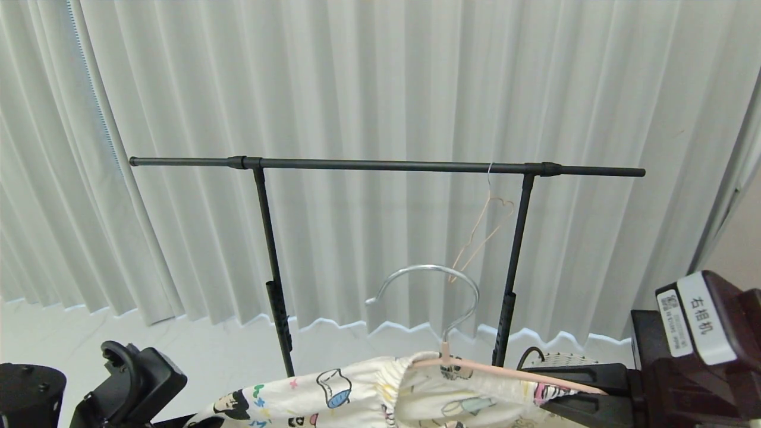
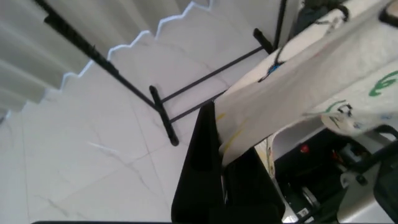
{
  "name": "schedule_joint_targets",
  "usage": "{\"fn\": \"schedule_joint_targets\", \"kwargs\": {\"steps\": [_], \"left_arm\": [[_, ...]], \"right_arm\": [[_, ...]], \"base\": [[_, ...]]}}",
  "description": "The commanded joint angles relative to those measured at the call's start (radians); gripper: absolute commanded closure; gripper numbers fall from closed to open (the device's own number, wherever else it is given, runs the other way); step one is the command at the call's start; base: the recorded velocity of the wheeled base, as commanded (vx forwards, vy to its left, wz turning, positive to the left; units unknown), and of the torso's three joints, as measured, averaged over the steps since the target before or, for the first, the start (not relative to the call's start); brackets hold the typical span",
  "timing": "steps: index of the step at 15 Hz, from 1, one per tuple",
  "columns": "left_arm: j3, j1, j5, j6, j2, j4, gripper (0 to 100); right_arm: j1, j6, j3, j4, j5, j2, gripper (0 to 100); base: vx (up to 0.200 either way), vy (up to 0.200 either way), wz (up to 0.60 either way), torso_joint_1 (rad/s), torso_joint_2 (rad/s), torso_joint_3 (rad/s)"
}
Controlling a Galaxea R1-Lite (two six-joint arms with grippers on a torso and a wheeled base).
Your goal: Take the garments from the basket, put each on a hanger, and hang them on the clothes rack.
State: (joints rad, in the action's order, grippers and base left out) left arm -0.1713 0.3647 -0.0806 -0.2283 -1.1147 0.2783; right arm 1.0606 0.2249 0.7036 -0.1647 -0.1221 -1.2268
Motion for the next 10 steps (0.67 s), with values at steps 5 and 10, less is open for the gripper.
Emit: {"fn": "schedule_joint_targets", "kwargs": {"steps": [5, 10], "left_arm": [[0.029, -0.084, 0.001, 0.040, 0.001, 0.001, 100], [0.021, -0.030, -0.002, 0.047, 0.062, 0.004, 0]], "right_arm": [[-0.019, -0.025, 0.005, -0.004, 0.002, 0.012, 100], [-0.019, -0.099, 0.011, -0.056, 0.050, 0.004, 100]], "base": [[0.000, 0.000, 0.00, 0.000, 0.00, 0.000], [0.000, 0.000, 0.00, 0.000, 0.00, 0.000]]}}
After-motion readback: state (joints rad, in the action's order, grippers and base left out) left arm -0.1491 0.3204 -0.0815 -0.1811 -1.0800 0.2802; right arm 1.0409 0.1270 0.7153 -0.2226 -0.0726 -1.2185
